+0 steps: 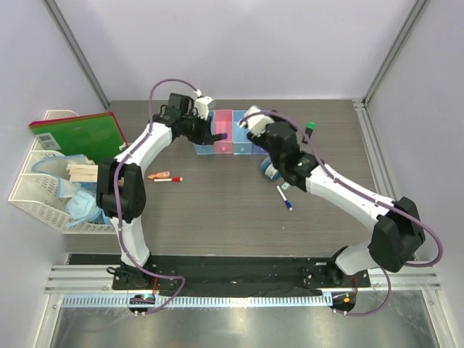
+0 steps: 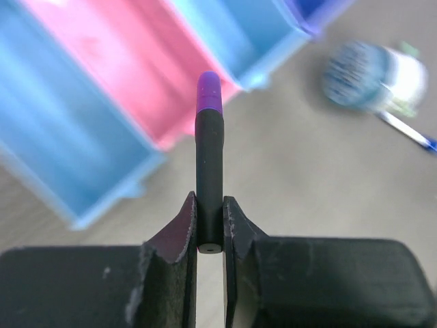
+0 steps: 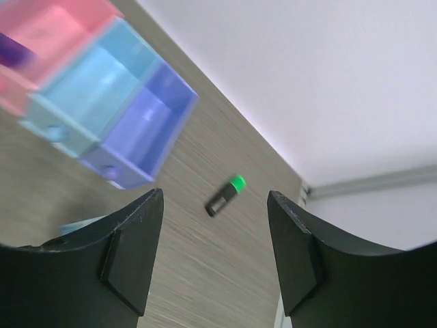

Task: Sort the stationery into containers
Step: Place the pen in the storage box.

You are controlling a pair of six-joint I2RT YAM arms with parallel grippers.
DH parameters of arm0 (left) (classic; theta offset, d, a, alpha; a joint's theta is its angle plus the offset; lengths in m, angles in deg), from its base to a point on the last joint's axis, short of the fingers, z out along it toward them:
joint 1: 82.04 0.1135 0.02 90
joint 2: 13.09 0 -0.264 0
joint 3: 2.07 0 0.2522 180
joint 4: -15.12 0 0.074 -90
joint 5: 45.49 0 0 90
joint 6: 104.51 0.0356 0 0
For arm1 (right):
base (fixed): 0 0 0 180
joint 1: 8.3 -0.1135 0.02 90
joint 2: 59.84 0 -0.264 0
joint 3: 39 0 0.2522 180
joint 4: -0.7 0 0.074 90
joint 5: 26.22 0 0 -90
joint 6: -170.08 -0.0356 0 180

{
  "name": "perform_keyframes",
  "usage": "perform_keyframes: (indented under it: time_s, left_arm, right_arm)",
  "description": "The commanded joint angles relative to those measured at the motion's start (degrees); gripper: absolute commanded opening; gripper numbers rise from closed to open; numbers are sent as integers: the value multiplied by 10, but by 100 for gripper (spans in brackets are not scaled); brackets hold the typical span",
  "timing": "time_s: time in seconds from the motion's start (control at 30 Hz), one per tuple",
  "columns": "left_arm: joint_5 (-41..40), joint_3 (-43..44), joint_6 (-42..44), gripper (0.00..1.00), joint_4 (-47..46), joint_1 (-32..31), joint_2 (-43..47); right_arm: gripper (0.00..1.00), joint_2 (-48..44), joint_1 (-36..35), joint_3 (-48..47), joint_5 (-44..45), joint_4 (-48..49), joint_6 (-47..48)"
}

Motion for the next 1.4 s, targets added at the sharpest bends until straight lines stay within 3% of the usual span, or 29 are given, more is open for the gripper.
perform_keyframes:
  time_s: [0.0, 0.27, 0.53, 0.8, 0.9, 0.93, 1.0, 1.1, 1.23, 1.37]
  left_arm:
    - [-180, 17, -64, 0, -118, 1, 5]
    - [-302, 10, -90, 0, -186, -5, -8]
    - [-421, 12, -70, 0, -200, -30, -69]
    - [-446, 25, -41, 0, -187, -62, -98]
    - [-447, 31, -42, 10, -173, -66, -107]
    - [-445, 30, -43, 22, -171, -65, -107]
    - [-442, 27, -44, 34, -165, -65, -108]
    - [-439, 23, -47, 38, -162, -65, -105]
    - [-434, 22, -49, 53, -154, -66, -100]
    - [-435, 23, -49, 55, -145, -66, -86]
  right_arm:
    - [67, 38, 96, -6, 23, 53, -57]
    - [66, 138, 155, -22, 59, 78, -52]
    - [65, 237, 220, -74, 66, 88, -114]
    - [64, 294, 255, -151, 88, 53, -159]
    - [64, 321, 273, -181, 81, 33, -173]
    - [64, 327, 277, -192, 73, 23, -179]
    - [64, 349, 294, -226, 60, -10, -207]
    - [64, 380, 317, -273, 28, -63, -248]
    - [63, 431, 344, -333, -10, -118, -295]
    - [62, 470, 359, -382, -46, -162, -328]
